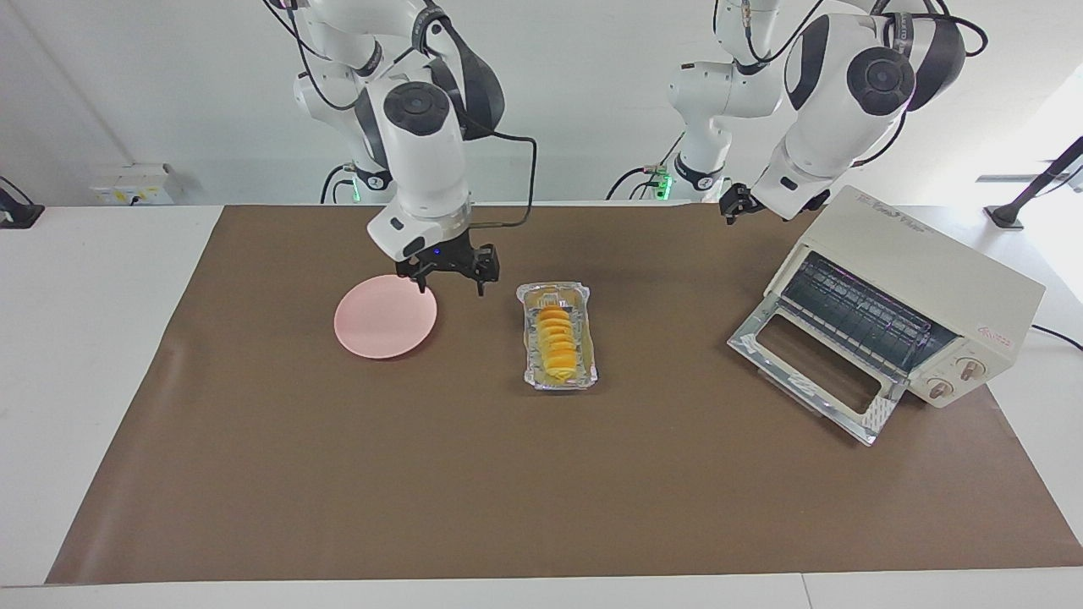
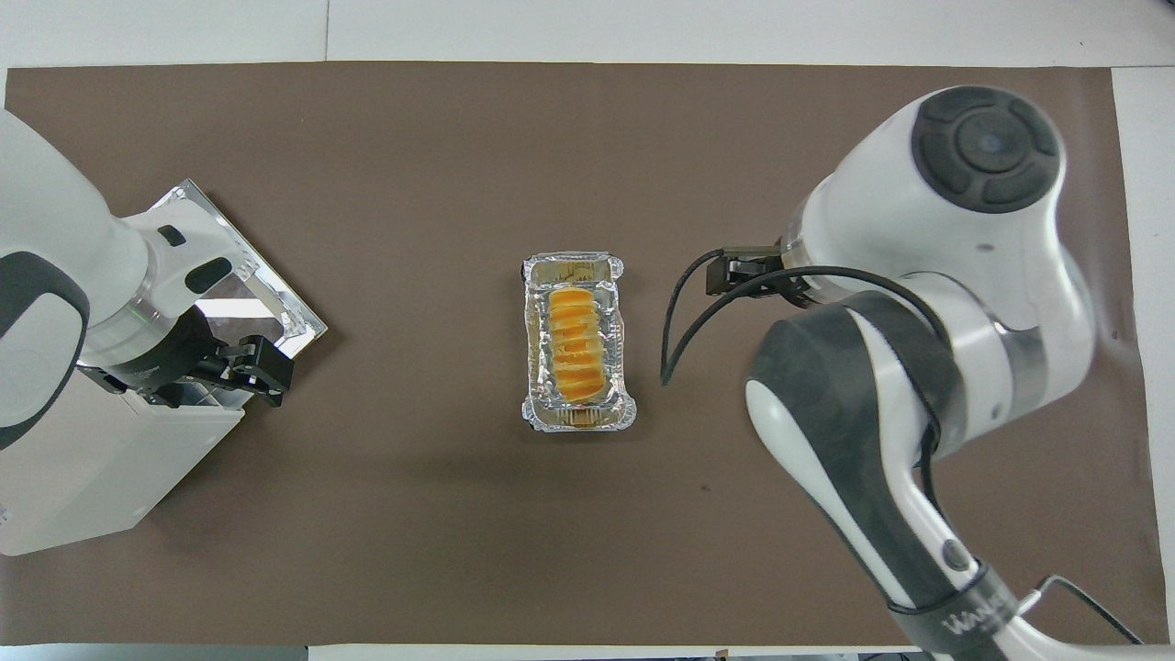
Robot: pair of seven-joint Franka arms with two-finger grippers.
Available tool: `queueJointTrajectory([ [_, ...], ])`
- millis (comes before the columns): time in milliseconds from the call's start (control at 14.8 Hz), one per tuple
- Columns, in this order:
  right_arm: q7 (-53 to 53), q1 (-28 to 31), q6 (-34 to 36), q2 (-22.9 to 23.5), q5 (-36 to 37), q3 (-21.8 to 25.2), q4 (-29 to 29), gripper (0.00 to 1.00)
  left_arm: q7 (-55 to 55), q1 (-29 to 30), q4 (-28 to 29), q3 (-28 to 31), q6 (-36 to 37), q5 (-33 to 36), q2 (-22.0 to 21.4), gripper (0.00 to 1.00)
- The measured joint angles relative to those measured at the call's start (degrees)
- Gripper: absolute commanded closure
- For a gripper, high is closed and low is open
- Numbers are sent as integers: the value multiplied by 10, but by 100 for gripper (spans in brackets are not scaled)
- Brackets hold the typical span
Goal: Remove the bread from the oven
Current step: 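Reach the right gripper to the foil tray while the left gripper withdraws, then grasp the foil tray edge with the right gripper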
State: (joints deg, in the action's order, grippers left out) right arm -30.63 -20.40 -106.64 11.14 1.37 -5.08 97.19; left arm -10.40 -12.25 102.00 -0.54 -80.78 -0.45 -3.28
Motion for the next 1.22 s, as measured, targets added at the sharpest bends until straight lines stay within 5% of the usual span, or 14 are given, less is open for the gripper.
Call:
queueJointTrajectory([
  [677,-79,-64,-121,135,45,3,-1,0,23,58,2,-20,-13,0,13,0],
  [1218,-67,-64,-151,150,45,5,-5,0,29,85,-14,-21,-15,0,43,0],
])
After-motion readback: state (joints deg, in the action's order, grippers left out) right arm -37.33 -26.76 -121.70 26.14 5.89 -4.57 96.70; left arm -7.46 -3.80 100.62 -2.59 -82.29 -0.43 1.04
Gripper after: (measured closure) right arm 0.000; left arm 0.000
